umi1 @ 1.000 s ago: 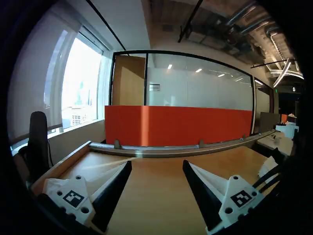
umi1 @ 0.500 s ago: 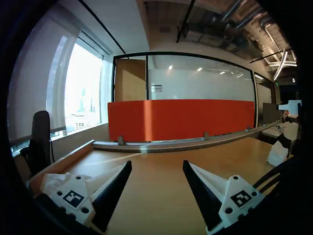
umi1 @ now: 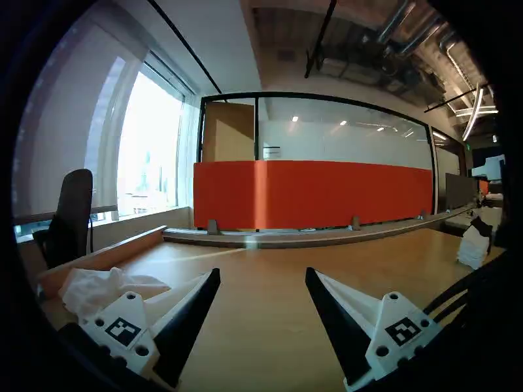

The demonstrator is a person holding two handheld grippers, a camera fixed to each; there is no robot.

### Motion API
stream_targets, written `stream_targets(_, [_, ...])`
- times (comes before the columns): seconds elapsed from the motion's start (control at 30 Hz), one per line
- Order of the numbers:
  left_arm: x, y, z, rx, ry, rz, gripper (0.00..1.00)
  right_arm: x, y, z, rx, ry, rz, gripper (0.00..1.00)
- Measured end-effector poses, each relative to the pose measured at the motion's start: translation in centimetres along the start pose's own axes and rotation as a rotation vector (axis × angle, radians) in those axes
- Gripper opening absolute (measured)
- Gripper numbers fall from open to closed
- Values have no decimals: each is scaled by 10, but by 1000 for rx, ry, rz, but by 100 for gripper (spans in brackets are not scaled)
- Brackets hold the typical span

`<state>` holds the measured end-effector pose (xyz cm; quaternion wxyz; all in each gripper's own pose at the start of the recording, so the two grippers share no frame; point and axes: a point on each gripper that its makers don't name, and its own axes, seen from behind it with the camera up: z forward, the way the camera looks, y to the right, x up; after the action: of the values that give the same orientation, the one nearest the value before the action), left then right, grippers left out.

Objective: Fold towel

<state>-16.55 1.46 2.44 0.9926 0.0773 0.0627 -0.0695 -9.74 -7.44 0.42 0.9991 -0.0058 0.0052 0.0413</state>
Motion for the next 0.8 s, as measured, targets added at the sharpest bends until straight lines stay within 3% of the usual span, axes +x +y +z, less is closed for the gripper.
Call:
stream_targets(0.6, [-31, -15, 6, 12, 25, -23, 97, -13, -12, -2, 9, 15, -28, 100])
stream_targets(0.8, [-37, -14, 9, 12, 12, 0, 97, -15, -16, 0, 16, 10, -34, 100])
